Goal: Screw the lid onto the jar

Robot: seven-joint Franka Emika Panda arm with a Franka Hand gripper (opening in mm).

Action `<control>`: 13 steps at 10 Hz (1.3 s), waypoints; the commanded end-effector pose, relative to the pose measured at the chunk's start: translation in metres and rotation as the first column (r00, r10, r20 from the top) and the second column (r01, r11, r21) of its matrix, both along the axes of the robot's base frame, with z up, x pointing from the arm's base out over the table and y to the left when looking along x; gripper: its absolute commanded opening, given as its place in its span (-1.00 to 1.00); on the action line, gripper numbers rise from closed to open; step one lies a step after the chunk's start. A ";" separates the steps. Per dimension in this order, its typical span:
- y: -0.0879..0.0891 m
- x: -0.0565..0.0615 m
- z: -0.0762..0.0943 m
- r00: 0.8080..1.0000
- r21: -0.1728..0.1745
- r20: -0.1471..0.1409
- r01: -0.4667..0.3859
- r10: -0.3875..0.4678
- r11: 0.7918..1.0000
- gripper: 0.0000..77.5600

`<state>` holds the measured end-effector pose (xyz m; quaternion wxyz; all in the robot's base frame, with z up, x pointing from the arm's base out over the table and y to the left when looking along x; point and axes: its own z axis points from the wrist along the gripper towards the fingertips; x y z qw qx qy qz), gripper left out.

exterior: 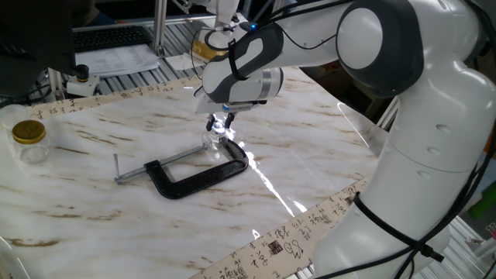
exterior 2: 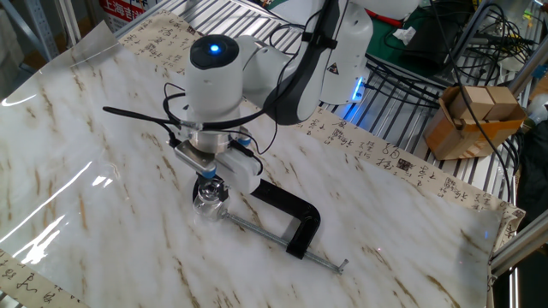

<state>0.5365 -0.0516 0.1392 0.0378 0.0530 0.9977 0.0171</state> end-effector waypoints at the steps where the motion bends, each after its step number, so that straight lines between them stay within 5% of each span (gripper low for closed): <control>1: 0.000 0.001 0.000 1.000 0.004 0.007 0.003 -0.003 1.000 -0.96; 13: 0.003 -0.002 -0.010 0.999 0.021 0.025 0.035 -0.036 0.999 -0.96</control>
